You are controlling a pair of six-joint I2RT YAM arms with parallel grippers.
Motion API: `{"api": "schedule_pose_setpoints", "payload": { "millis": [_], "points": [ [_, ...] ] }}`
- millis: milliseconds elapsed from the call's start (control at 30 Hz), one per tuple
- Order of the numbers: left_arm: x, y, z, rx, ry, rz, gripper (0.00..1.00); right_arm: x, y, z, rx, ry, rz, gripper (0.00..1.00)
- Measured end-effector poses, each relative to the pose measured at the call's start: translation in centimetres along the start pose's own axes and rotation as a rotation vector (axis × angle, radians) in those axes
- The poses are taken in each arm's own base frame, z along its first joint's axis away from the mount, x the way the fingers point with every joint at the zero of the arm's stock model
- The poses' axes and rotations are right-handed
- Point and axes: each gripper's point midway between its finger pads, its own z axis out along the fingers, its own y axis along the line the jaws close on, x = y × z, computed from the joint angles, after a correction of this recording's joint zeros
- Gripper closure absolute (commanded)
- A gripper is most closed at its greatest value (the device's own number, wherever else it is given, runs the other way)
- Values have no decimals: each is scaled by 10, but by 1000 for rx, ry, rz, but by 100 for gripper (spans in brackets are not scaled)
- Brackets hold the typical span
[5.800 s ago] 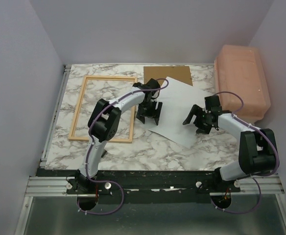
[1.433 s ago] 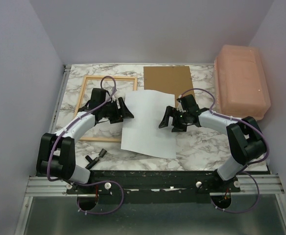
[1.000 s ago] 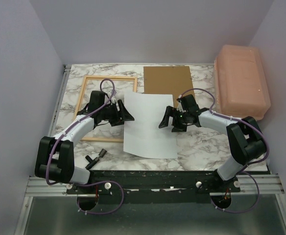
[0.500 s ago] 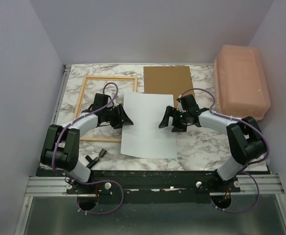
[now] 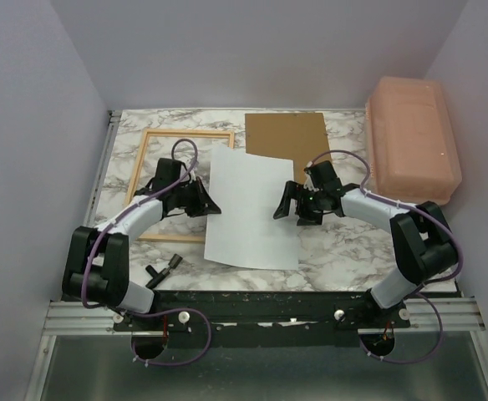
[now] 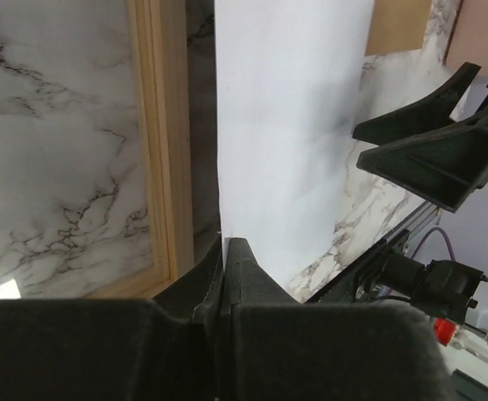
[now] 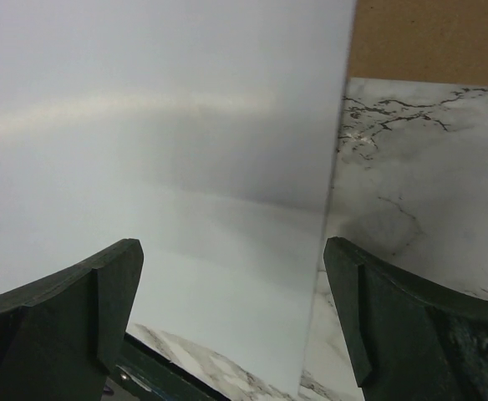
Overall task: Put the photo into the frame
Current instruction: Pick up the photo at the center of the board, then move the photo frame to the center of the board.
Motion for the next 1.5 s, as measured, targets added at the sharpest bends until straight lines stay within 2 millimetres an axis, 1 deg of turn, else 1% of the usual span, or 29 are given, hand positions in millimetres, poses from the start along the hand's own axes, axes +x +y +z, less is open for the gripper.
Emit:
{"api": "schedule_pose_setpoints", "payload": {
  "millis": [67,133,200,367,400,433,467,500,533,600,633,667,700,733,833,900,967,1000,1133,1200,1300,1367,1433,1500],
  "points": [
    [-4,-8,-11,7,-33,19,100,0,-1,-4,10,-2,-4,0],
    [-14,-21,-28,34,-90,47,100,-1,1,-10,15,-8,-10,0],
    [-26,-35,-46,68,-153,71,100,-8,7,-14,7,-24,-18,0],
    [-59,-75,-108,189,-352,121,100,-32,28,-25,-28,-76,-44,0],
    [-64,-82,-121,207,-392,131,100,-36,32,-27,-34,-84,-47,0],
    [-66,-87,-130,220,-414,138,100,-40,35,-29,-39,-91,-50,0],
    [-74,-96,-150,235,-477,155,100,-43,38,-29,-42,-95,-51,0],
    [-77,-100,-159,241,-504,163,100,-48,42,-28,-48,-99,-55,1],
    [-81,-108,-173,248,-544,178,100,-48,43,-28,-48,-98,-56,2],
    [-86,-121,-198,253,-615,207,100,-50,47,-22,-47,-87,-56,4],
    [-89,-130,-216,248,-667,228,100,-50,50,-17,-47,-77,-59,5],
    [-90,-136,-225,249,-694,243,100,-49,54,-11,-47,-63,-63,6],
    [-90,-143,-239,236,-734,262,100,-47,59,-5,-48,-49,-69,7],
    [-90,-155,-253,243,-771,293,100,-45,65,2,-51,-35,-77,8],
    [-88,-176,-285,223,-859,350,100,-39,86,23,-58,8,-101,9],
    [-88,-185,-302,208,-906,379,100,-39,103,36,-68,26,-124,10],
    [-86,-190,-312,191,-935,394,100,-39,119,51,-75,42,-144,13],
    [-84,-193,-318,182,-950,406,100,-39,126,58,-77,49,-153,16],
    [-81,-195,-325,158,-964,422,100,-42,150,87,-81,67,-172,25],
    [-79,-191,-323,144,-956,416,100,-41,156,100,-75,82,-171,26],
    [-78,-186,-319,131,-939,405,100,-38,157,121,-49,113,-168,30],
    [-77,-181,-315,123,-925,393,100,-39,163,127,-43,118,-166,33],
    [-76,-178,-312,117,-915,384,100,-42,166,132,-22,111,-172,38],
    [-75,-173,-307,109,-901,373,100,-47,166,136,4,99,-179,46]
  ]
}}
